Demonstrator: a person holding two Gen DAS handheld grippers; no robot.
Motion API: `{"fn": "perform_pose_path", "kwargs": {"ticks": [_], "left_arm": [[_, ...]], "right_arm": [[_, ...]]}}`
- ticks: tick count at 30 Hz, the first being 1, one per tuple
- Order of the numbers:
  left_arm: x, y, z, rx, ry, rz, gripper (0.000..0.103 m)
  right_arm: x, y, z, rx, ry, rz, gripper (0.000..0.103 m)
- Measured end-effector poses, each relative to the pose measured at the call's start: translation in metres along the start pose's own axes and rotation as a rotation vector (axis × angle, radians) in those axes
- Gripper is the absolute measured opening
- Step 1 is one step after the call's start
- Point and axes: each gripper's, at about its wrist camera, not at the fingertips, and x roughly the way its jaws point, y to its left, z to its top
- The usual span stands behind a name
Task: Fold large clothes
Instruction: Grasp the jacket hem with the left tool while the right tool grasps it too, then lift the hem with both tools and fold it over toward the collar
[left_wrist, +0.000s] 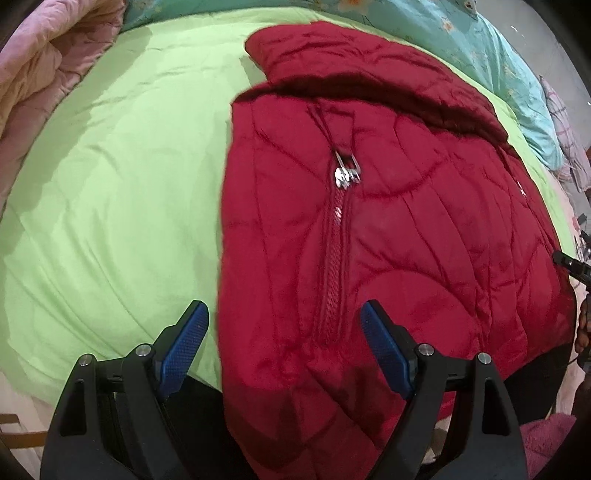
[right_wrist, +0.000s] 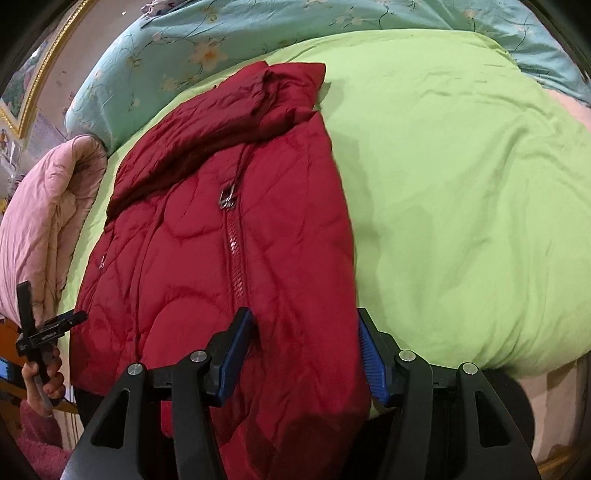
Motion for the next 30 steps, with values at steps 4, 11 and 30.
{"fn": "perform_pose_path", "kwargs": {"ticks": [4,11,30], "left_arm": [[0.005,-0.008,-0.009,0.024,0.023,-0.012,0.085],[0.004,-0.017,-0.017,0.05,0.029,-0.029,0.085],[-0.023,-0.028,-0.007,0.073,-0.084,-0.015,0.011]], "right_arm": [[0.0,0.002,-0.008,-0.009,0.025,0.012,0.059],[-0.001,0.01,-0.021,-0.059,0.063,0.0,0.057],[-0.013,0.01,-0.016,-0.022,0.031,0.099,0.013]]}}
